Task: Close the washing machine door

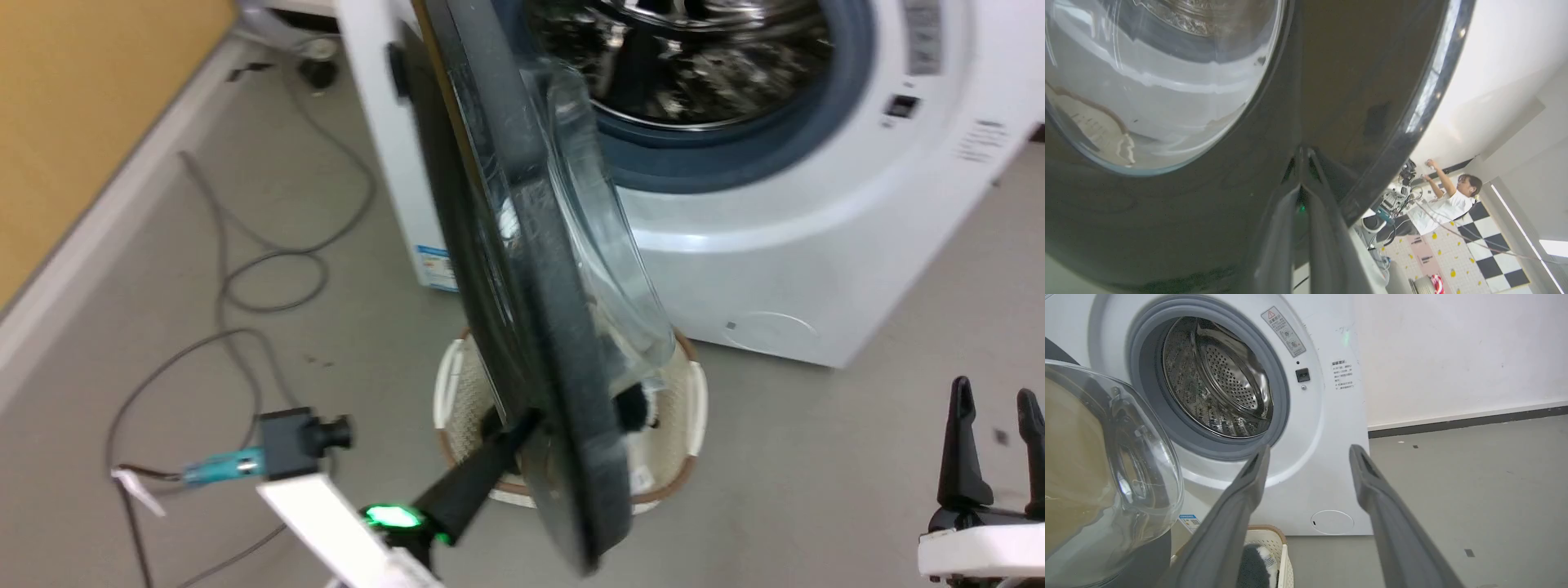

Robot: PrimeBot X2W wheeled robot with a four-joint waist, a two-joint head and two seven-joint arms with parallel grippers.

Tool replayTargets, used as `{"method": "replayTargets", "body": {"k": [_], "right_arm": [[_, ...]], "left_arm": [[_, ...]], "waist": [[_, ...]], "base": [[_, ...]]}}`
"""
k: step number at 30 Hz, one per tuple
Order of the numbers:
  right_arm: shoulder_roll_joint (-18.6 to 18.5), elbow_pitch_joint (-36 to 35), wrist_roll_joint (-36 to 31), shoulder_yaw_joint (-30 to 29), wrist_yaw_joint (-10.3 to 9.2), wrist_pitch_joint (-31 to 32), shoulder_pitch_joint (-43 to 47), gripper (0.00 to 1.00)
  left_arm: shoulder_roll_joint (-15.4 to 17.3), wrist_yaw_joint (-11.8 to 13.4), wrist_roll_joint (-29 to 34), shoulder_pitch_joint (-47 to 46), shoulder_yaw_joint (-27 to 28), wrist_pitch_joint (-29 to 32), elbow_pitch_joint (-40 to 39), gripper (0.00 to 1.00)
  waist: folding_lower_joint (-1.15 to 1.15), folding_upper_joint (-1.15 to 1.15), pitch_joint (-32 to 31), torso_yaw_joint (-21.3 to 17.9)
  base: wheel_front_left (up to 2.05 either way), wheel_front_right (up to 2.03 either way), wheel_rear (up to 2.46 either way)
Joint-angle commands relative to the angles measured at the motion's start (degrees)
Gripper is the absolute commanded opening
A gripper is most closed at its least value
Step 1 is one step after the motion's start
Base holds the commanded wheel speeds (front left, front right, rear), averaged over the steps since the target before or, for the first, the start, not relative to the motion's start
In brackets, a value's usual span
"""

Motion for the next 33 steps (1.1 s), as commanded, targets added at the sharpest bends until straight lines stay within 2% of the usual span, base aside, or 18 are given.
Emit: {"method": "replayTargets", "body": {"k": [1,7,11,15,16,18,23,27,30,33], "right_arm": [[0.04,-0.27,-0.01,-0.04,0.03,-0.26,-1.06,1.00],[0.04,-0.04,0.36,0.11,0.03,-0.26,-1.77,1.00],[0.04,-0.02,0.74,0.64,0.03,-0.26,-2.44,1.00],[0.04,0.12,1.16,1.27,0.03,-0.26,-3.21,1.00],[0.04,0.33,1.54,1.55,0.03,-0.26,-3.72,1.00],[0.04,0.54,1.74,1.89,0.03,-0.26,-3.96,1.00],[0.04,0.90,2.29,2.47,0.03,-0.26,-4.20,1.00],[0.04,0.63,2.99,2.88,0.03,-0.26,-3.79,1.00],[0.04,0.19,3.40,3.11,0.03,-0.26,-3.08,1.00],[0.04,-0.74,3.70,2.85,0.03,-0.26,-2.43,1.00]], "left_arm": [[0.53,-0.27,0.45,-1.71,-2.09,-1.44,0.68,0.00],[1.36,-0.27,0.50,-8.25,-12.61,-11.55,7.42,0.00],[0.51,-0.27,-0.25,-14.03,-15.78,-18.57,13.70,0.00],[0.29,-0.27,-0.69,-19.94,-18.47,-23.09,20.11,0.00],[0.42,-0.27,-0.59,-23.82,-20.80,-25.71,24.90,0.00],[0.44,-0.27,-1.15,-25.79,-22.21,-27.21,27.50,0.00],[1.16,-0.27,-2.22,-29.18,-25.40,-31.04,32.13,0.00],[3.16,-0.27,-1.54,-30.55,-27.66,-35.06,33.92,0.00],[5.74,-0.27,2.30,-30.97,-28.51,-39.57,36.27,0.00],[7.67,0.14,9.53,-31.09,-26.58,-41.95,39.42,0.00]], "waist": [[0.00,0.00,0.69,-3.41],[0.00,0.00,1.58,-9.07],[0.00,0.00,2.47,-12.47],[0.00,0.00,3.38,-15.48],[0.00,0.00,3.86,-17.44],[0.00,0.00,4.07,-18.50],[0.00,0.00,4.11,-19.90],[0.00,0.00,3.32,-19.78],[0.00,0.00,2.00,-19.25],[0.00,0.00,0.63,-18.48]], "base": [[0.00,0.00,0.00],[0.00,0.00,0.00],[0.00,0.00,0.00],[0.00,0.00,0.00],[0.00,0.00,0.00],[0.00,0.00,0.00],[0.00,0.00,0.00],[0.00,0.00,0.00],[0.00,0.00,0.00],[0.00,0.00,0.00]]}}
